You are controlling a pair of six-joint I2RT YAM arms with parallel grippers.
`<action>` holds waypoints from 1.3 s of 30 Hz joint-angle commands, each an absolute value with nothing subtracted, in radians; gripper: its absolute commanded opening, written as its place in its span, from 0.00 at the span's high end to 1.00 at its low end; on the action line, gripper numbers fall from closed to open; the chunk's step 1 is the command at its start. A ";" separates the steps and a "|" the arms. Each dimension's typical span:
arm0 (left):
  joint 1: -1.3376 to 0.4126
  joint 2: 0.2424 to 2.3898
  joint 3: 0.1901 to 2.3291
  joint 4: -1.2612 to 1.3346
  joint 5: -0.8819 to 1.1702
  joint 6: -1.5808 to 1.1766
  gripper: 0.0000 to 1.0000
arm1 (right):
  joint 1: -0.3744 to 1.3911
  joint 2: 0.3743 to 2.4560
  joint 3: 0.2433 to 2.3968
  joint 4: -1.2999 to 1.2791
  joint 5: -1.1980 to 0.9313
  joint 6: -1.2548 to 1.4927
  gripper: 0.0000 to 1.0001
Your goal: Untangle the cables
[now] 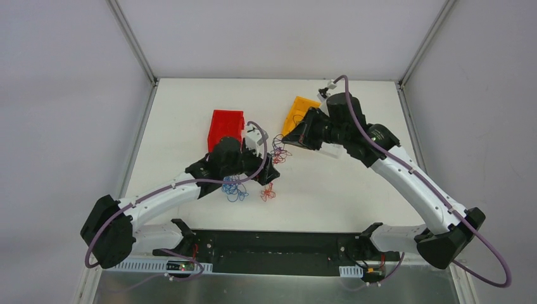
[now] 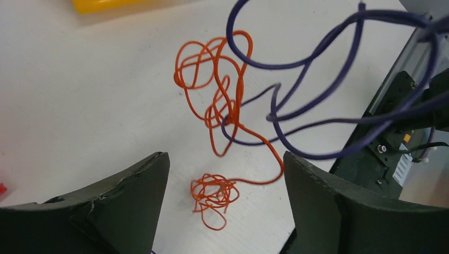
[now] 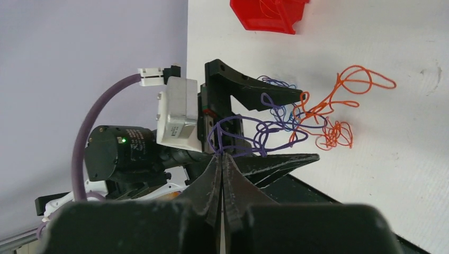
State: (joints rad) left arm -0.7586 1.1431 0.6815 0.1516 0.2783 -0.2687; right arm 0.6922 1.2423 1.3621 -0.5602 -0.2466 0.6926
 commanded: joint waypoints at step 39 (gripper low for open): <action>-0.708 1.082 0.701 0.026 0.354 -0.348 1.00 | 0.756 1.085 0.862 -0.152 -0.326 0.458 0.20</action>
State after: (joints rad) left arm -0.7074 1.1118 0.6537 0.0315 0.3172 -0.3328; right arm 0.6865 1.1065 0.8856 -0.3386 -0.3317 0.5507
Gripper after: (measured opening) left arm 0.011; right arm 0.805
